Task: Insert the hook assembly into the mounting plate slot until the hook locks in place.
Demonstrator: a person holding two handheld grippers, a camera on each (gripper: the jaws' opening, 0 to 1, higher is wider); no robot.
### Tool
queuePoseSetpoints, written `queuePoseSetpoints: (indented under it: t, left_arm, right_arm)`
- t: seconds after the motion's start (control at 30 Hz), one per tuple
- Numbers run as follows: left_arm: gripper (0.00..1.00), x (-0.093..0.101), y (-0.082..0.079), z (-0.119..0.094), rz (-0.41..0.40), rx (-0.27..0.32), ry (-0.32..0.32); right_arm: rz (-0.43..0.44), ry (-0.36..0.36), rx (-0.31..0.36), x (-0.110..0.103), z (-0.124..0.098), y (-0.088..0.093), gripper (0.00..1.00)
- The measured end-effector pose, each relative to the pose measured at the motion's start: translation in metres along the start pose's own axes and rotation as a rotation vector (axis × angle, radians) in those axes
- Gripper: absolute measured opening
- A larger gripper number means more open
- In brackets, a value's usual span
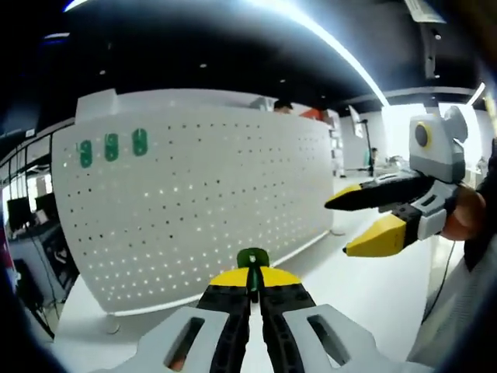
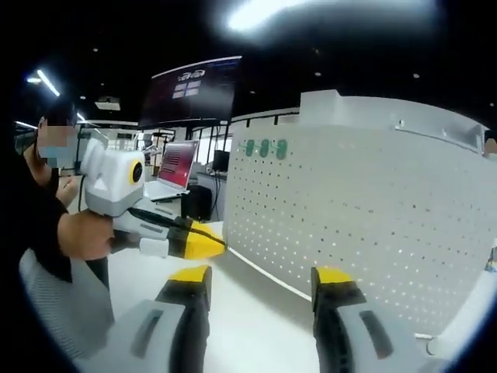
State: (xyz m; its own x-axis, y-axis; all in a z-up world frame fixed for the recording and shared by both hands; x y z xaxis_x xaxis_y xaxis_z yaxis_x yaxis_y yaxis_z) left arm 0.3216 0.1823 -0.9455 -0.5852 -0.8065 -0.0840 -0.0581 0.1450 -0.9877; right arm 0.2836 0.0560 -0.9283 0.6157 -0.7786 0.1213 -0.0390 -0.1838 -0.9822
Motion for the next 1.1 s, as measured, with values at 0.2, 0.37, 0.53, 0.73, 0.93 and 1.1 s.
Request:
queuePoseSetpoints:
  t: [0.2,0.37,0.53,0.73,0.93,1.1]
  left_arm:
    - [0.03,-0.014,-0.022,0.003,0.008,0.020,-0.081]
    - [0.03,-0.030,-0.046,0.013,-0.030,0.039,-0.142]
    - [0.03,-0.039,-0.070,0.026,-0.010,0.059,-0.183]
    - [0.03,-0.051,-0.097,0.047,0.006,0.075,-0.232]
    - [0.03,-0.062,-0.128,0.067,0.026,0.101,-0.259]
    - [0.03,-0.071,-0.147,0.083,0.035,0.117,-0.281]
  right_arm:
    - [0.021,0.010,0.027,0.007,-0.002,-0.003,0.52]
    - [0.032,0.023,0.050,0.013,-0.006,-0.008,0.52]
    - [0.050,0.031,0.072,0.019,-0.010,-0.012,0.52]
    - [0.067,0.041,0.103,0.022,-0.014,-0.018,0.53]
    - [0.063,0.030,0.123,0.020,-0.014,-0.024,0.54]
    - [0.064,0.031,0.135,0.020,-0.015,-0.027,0.55]
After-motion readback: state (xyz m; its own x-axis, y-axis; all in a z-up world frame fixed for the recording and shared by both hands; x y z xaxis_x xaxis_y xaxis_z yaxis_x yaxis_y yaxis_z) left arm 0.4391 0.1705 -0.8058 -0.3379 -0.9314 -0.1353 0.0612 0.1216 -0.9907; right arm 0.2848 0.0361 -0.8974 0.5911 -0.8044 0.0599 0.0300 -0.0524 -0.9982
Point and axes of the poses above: the point that each gripper's makers call its tool centre point, and the gripper's own axes: z roughly forward along the fingers, x roughly to its right, y roughly out of its underside, the point moved 4 cm from there along -z, roughly backward along the fingers, and after that the axes turned 4 degrees about -y, right-handed, at the moved point
